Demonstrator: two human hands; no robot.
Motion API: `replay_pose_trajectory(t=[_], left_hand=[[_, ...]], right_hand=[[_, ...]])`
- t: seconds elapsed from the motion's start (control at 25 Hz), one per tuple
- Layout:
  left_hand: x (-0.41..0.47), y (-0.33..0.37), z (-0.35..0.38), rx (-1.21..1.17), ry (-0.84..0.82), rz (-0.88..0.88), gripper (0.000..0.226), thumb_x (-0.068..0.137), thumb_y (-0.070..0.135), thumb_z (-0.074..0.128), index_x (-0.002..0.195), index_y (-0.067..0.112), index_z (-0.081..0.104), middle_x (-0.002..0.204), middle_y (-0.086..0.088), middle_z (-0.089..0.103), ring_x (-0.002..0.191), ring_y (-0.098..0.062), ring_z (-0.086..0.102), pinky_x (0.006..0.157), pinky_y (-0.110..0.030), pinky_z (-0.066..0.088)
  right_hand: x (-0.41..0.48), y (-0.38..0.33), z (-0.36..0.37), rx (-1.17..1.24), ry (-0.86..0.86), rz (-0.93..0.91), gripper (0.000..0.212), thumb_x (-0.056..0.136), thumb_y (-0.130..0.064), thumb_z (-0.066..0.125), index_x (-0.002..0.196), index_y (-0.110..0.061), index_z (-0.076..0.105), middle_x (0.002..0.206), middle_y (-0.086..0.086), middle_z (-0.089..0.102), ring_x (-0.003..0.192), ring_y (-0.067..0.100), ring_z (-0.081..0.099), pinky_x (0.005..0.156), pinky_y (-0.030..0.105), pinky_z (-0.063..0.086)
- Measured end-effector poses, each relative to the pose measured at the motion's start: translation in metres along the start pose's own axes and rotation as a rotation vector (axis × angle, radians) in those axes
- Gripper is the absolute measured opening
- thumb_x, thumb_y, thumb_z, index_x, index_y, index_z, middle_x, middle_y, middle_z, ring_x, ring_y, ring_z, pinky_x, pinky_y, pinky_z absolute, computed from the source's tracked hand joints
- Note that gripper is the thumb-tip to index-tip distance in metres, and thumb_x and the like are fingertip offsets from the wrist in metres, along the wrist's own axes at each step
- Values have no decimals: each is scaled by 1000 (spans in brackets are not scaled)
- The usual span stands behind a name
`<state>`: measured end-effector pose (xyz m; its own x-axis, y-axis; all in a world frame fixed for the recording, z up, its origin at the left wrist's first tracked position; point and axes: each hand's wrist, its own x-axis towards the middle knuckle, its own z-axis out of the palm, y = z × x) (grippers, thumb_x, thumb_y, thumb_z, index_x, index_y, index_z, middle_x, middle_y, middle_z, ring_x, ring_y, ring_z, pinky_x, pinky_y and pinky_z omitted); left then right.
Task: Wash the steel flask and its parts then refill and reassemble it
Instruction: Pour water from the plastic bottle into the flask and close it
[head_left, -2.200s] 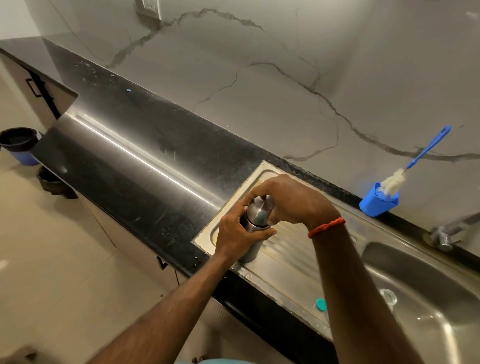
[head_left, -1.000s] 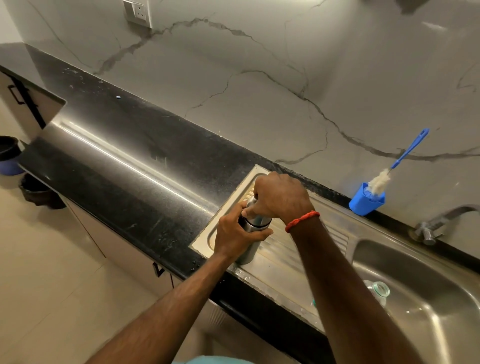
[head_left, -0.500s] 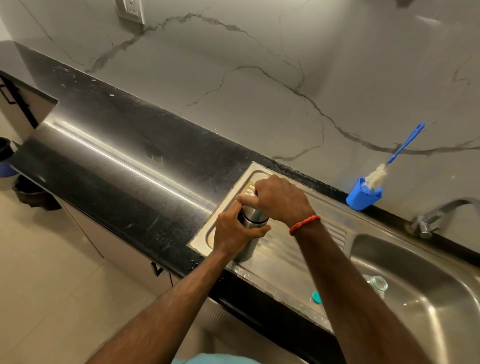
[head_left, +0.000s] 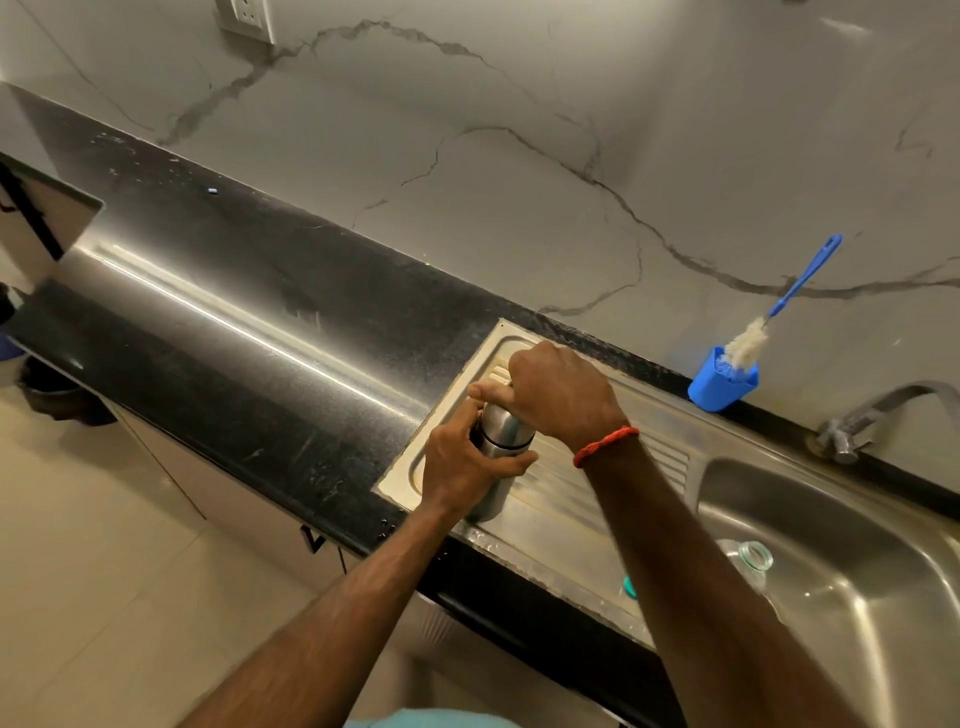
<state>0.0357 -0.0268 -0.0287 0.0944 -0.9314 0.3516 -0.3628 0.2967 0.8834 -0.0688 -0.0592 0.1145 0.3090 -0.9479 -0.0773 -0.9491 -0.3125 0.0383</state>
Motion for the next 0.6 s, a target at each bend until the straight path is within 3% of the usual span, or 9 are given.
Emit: replay_pose_trajectory(t=[0.08, 0.2, 0.28, 0.36, 0.44, 0.52, 0.6], left_hand=[[0, 1, -1, 7, 15, 6, 66, 62, 36, 97, 112, 19, 59, 93, 28, 55, 89, 19, 59, 71, -4, 48], [1, 1, -1, -7, 12, 13, 71, 62, 37, 97, 121, 17, 61, 98, 25, 59, 85, 17, 60, 74, -5, 50], [1, 0, -1, -16, 15, 17, 78, 63, 36, 97, 129, 14, 61, 106, 20, 61, 87, 14, 61, 78, -2, 48], [1, -1, 0, -14, 9, 9, 74, 62, 39, 97, 122, 13, 62, 103, 19, 63, 86, 5, 64, 76, -4, 49], [-1, -2, 0, 0, 11, -4, 69, 61, 40, 97, 115, 13, 62, 97, 21, 61, 83, 4, 64, 73, -5, 49], [1, -3, 0, 1, 3, 4, 67, 62, 41, 96, 114, 14, 63, 97, 19, 62, 83, 4, 65, 74, -5, 50], [1, -4, 0, 0, 13, 14, 73, 62, 40, 96, 121, 14, 62, 102, 15, 64, 84, 8, 63, 76, -4, 49]], right_hand=[[-3, 3, 3, -36, -1, 12, 63, 87, -75, 44, 88, -15, 63, 79, 2, 61, 73, 15, 59, 67, 30, 51], [-10, 8, -8, 136, -136, -226, 48, 84, -43, 76, 126, -24, 64, 117, -1, 68, 103, 17, 63, 88, 34, 54], [-10, 5, -8, 168, -113, -256, 43, 82, -31, 80, 123, -26, 68, 113, -1, 71, 98, 16, 65, 85, 31, 54], [-5, -1, 1, 89, 42, -132, 35, 89, -47, 69, 114, -22, 72, 102, 1, 73, 88, 15, 66, 78, 28, 53], [-1, -2, 9, 29, 67, -14, 48, 90, -61, 59, 101, -16, 69, 90, 1, 68, 81, 15, 63, 72, 27, 50], [0, 4, 6, 100, -43, -86, 47, 86, -56, 68, 116, -21, 66, 108, 1, 65, 94, 17, 61, 79, 30, 52], [-2, 11, -1, 198, -201, -246, 56, 79, -35, 83, 130, -27, 63, 123, 0, 60, 108, 19, 58, 86, 30, 52]])
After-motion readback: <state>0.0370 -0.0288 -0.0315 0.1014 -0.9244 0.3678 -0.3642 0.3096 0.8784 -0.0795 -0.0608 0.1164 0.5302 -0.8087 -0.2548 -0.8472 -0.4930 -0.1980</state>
